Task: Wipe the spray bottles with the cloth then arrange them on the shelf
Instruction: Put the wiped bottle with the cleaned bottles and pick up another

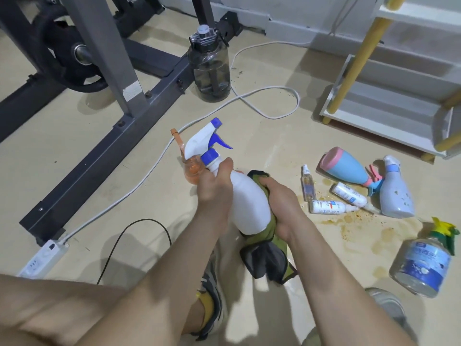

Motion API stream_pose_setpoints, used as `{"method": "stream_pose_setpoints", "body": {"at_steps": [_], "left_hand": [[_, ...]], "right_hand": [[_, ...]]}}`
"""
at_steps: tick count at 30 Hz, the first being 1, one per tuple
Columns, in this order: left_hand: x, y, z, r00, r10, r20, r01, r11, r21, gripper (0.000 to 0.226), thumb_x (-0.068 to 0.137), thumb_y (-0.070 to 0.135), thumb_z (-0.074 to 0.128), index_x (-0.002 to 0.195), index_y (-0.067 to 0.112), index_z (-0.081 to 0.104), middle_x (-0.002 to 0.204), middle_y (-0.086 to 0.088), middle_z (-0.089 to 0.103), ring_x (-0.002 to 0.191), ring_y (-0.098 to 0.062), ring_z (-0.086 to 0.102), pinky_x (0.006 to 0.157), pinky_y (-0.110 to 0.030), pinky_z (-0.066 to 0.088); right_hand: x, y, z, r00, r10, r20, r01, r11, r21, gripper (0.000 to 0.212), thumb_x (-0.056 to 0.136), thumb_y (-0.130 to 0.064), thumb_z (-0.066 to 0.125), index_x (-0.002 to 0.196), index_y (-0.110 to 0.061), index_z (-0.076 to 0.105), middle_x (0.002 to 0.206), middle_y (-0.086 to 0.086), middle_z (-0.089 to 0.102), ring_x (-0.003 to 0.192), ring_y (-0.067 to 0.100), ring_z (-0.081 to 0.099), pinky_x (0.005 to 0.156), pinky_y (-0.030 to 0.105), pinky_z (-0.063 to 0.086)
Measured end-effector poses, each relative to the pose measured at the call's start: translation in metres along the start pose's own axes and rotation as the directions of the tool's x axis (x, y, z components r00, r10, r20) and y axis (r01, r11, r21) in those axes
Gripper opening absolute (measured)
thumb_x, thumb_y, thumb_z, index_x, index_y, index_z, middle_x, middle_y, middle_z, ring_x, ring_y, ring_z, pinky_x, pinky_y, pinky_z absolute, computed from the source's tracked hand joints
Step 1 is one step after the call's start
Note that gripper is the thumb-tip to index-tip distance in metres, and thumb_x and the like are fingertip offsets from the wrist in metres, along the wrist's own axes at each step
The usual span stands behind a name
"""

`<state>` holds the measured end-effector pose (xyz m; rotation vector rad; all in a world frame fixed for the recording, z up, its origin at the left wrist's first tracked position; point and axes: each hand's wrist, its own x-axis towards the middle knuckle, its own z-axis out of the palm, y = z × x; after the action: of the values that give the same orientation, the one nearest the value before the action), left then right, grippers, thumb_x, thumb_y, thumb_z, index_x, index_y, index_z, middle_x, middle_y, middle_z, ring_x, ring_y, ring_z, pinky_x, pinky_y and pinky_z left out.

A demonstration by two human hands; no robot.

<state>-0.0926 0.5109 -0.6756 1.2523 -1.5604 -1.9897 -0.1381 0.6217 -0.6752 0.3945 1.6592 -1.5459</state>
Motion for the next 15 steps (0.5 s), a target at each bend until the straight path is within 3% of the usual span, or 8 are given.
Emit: {"method": "stream_pose_setpoints", "body": {"at_steps": [2, 4, 6, 8, 9, 11, 13, 15], "left_hand": [[0.001, 0.0, 0.001, 1.0, 0.003, 0.019, -0.002, 1.0, -0.023, 0.008, 0.081, 0.037, 0.061, 0.085, 0.034, 0.068, 0.086, 0.001, 0.071, 0.096, -0.027, 0.068, 0.093, -0.043, 0.05], [0.003, -0.004, 0.003, 0.996, -0.005, -0.093, 0.001, 0.999, -0.038, 0.032, 0.072, 0.048, 0.063, 0.096, 0.029, 0.07, 0.093, 0.0, 0.074, 0.099, -0.027, 0.069, 0.098, -0.046, 0.051], [0.011, -0.005, 0.004, 0.956, -0.05, -0.288, 0.021, 0.994, -0.103, 0.053, 0.068, 0.055, 0.062, 0.108, 0.022, 0.069, 0.098, 0.001, 0.074, 0.097, -0.025, 0.07, 0.098, -0.048, 0.052], [0.02, -0.001, 0.008, 0.914, -0.092, -0.395, 0.014, 0.981, -0.195, 0.051, 0.072, 0.055, 0.059, 0.107, 0.02, 0.071, 0.099, 0.001, 0.074, 0.096, -0.023, 0.07, 0.095, -0.045, 0.053], [0.02, 0.004, 0.012, 0.907, -0.105, -0.407, 0.016, 0.976, -0.218, 0.052, 0.072, 0.056, 0.057, 0.107, 0.02, 0.07, 0.101, 0.001, 0.074, 0.096, -0.022, 0.069, 0.094, -0.042, 0.053], [0.022, 0.007, 0.021, 0.928, -0.059, -0.367, 0.011, 0.991, -0.131, 0.049, 0.074, 0.055, 0.057, 0.111, 0.024, 0.065, 0.112, 0.001, 0.069, 0.099, -0.019, 0.066, 0.093, -0.034, 0.05], [0.021, 0.004, 0.025, 0.967, 0.047, -0.25, -0.05, 0.999, -0.006, 0.014, 0.09, 0.04, 0.061, 0.102, 0.037, 0.055, 0.113, 0.005, 0.064, 0.1, -0.014, 0.06, 0.09, -0.025, 0.043], [0.024, -0.002, 0.021, 0.98, 0.178, -0.09, -0.161, 0.972, 0.171, 0.021, 0.095, 0.031, 0.062, 0.086, 0.041, 0.046, 0.101, 0.006, 0.059, 0.096, -0.013, 0.057, 0.088, -0.025, 0.043]], "right_hand": [[0.0, 0.0, -0.005, 0.998, 0.052, 0.025, -0.054, 0.997, 0.061, 0.021, 0.092, -0.026, 0.059, 0.09, -0.006, 0.067, 0.086, 0.009, 0.068, 0.076, 0.026, 0.06, 0.074, 0.037, 0.047], [-0.001, 0.004, 0.001, 0.995, -0.039, -0.094, 0.04, 0.999, 0.008, 0.026, 0.096, -0.03, 0.05, 0.083, -0.01, 0.059, 0.083, 0.006, 0.063, 0.074, 0.023, 0.054, 0.072, 0.034, 0.042], [-0.009, 0.016, 0.012, 0.98, -0.115, -0.161, 0.122, 0.992, 0.034, 0.033, 0.098, -0.041, 0.04, 0.087, -0.017, 0.059, 0.086, 0.0, 0.063, 0.077, 0.021, 0.055, 0.074, 0.031, 0.044], [-0.023, 0.04, 0.027, 0.985, -0.12, -0.122, 0.131, 0.988, 0.082, 0.043, 0.097, -0.054, 0.037, 0.107, -0.023, 0.065, 0.097, 0.0, 0.07, 0.09, 0.016, 0.065, 0.084, 0.031, 0.053], [-0.03, 0.051, 0.034, 0.985, -0.137, -0.103, 0.143, 0.988, 0.058, 0.039, 0.1, -0.049, 0.038, 0.109, -0.021, 0.064, 0.095, -0.001, 0.07, 0.087, 0.01, 0.065, 0.081, 0.025, 0.054], [-0.035, 0.06, 0.042, 0.975, -0.193, -0.109, 0.188, 0.981, -0.052, 0.031, 0.105, -0.031, 0.039, 0.095, -0.014, 0.062, 0.079, -0.003, 0.063, 0.068, 0.004, 0.057, 0.06, 0.016, 0.045], [-0.029, 0.06, 0.038, 0.958, -0.24, -0.158, 0.214, 0.963, -0.164, 0.03, 0.105, -0.027, 0.04, 0.086, -0.012, 0.059, 0.075, -0.003, 0.061, 0.069, 0.011, 0.056, 0.059, 0.025, 0.044], [-0.018, 0.058, 0.024, 0.948, -0.253, -0.194, 0.212, 0.954, -0.211, 0.032, 0.103, -0.027, 0.042, 0.08, -0.01, 0.056, 0.072, 0.0, 0.058, 0.07, 0.02, 0.054, 0.064, 0.033, 0.042]]}}
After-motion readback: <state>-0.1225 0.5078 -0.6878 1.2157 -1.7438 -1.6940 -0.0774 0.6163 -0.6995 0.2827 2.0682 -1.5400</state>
